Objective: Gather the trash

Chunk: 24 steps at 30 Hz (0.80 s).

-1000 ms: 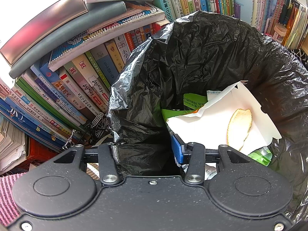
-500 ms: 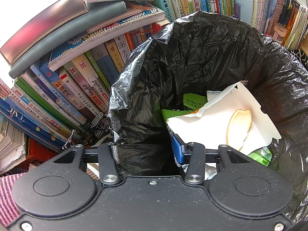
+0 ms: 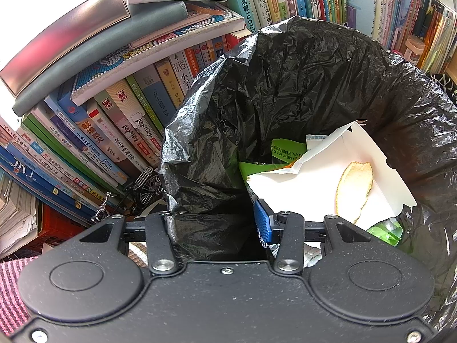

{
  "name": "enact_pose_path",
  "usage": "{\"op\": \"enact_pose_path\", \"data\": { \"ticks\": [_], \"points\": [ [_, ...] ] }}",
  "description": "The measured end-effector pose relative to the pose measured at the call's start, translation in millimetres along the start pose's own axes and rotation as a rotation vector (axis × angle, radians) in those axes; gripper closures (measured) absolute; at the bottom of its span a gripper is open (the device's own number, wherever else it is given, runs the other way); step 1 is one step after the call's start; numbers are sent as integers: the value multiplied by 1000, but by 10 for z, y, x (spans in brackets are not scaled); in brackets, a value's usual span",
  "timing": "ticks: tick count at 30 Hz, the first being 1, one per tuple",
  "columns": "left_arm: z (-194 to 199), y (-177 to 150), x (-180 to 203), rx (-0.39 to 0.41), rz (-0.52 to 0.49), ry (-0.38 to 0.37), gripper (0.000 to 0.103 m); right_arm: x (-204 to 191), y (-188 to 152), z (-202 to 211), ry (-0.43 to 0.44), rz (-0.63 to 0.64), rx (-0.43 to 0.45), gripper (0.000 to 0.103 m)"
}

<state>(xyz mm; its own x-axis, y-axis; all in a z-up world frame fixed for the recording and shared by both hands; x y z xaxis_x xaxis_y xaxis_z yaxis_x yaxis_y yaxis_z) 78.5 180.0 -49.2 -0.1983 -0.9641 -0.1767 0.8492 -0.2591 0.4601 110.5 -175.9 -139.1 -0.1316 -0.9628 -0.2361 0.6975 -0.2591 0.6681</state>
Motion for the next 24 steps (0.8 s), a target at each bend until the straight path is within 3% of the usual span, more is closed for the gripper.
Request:
{"op": "enact_pose_path", "data": {
  "ticks": [6, 12, 17, 18, 19, 20, 24],
  "points": [
    [-3, 0, 0, 0, -1, 2, 61, -110, -333, -304, -19, 154, -123, 26],
    [-19, -4, -3, -4, 0, 3, 61, -288, -550, -356, -8, 267, -121, 19],
    [-28, -5, -15, -6, 0, 1, 61, -344, -614, -297, -4, 287, -99, 45],
    [-31, -4, -16, -6, 1, 0, 61, -376, -593, -306, -12, 290, -95, 58],
    [-32, -4, -17, -6, 0, 0, 61, -379, -580, -298, -14, 287, -94, 77],
    [-33, -5, -17, -6, 0, 0, 61, -373, -548, -297, -16, 274, -92, 84],
    [-33, -4, -16, -6, 1, 1, 61, -282, -418, -275, -88, 218, -47, 91]
  ]
}}
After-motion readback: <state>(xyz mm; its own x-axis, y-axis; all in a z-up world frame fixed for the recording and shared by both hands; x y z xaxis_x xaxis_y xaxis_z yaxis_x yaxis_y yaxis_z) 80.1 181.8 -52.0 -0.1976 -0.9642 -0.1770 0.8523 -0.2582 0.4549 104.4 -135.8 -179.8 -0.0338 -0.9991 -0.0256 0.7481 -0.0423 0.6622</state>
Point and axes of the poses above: each gripper's, at about its wrist camera, not at the fingertips, and z roughly against the way its jaws point, x to its right, y to its top, the point moved 3 cm from there along -z, roughly the way its jaws point, and after that the axes turned 4 degrees about -z, right-handed, at the moved point
